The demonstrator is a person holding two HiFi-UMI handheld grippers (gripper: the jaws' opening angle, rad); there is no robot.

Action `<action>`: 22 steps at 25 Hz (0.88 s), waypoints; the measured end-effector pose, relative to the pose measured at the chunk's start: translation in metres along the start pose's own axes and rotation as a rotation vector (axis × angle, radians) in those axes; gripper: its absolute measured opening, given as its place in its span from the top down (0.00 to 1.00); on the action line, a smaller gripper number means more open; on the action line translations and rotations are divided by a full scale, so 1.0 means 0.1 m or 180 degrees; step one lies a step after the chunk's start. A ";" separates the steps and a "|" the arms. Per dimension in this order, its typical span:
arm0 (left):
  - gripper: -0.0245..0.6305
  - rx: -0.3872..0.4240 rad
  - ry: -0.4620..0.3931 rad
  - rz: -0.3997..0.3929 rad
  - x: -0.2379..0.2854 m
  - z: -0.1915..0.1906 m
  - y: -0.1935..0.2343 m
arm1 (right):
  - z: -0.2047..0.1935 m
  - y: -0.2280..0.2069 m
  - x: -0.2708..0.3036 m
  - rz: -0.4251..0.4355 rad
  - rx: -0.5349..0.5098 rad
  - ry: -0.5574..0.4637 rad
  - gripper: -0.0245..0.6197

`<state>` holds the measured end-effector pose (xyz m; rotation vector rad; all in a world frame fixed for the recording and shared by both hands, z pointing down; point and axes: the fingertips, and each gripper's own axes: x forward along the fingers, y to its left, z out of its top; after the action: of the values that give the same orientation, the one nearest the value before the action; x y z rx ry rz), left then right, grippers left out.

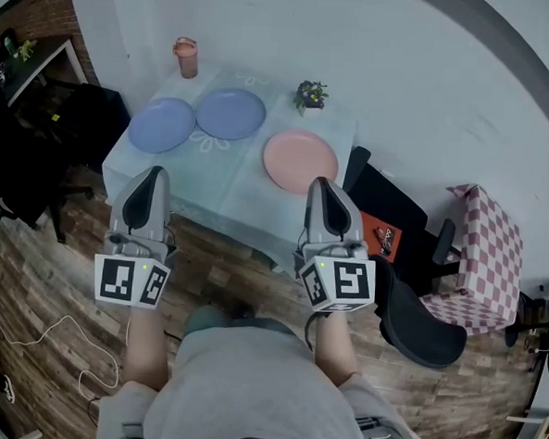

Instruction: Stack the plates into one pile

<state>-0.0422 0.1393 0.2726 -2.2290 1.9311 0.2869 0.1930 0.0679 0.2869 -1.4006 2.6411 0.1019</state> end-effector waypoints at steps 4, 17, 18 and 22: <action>0.96 -0.0031 0.0074 -0.0022 0.14 -0.13 0.04 | -0.07 -0.15 0.14 -0.0106 0.0050 0.0047 0.96; 0.96 -0.0128 0.0118 -0.0358 1.24 -0.49 0.26 | -0.25 -0.68 0.83 -0.0531 0.0015 0.0116 0.96; 0.96 -0.0134 0.0122 -0.0394 1.35 -0.51 0.28 | -0.27 -0.73 0.90 -0.0571 0.0010 0.0120 0.96; 0.96 -0.0141 0.0151 -0.0540 1.77 -0.63 0.38 | -0.31 -0.94 1.17 -0.0771 -0.0017 0.0132 0.96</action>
<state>-0.0537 -0.0514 0.2871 -2.4307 1.7594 0.2567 0.2029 -0.0848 0.2991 -1.7281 2.4800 0.0523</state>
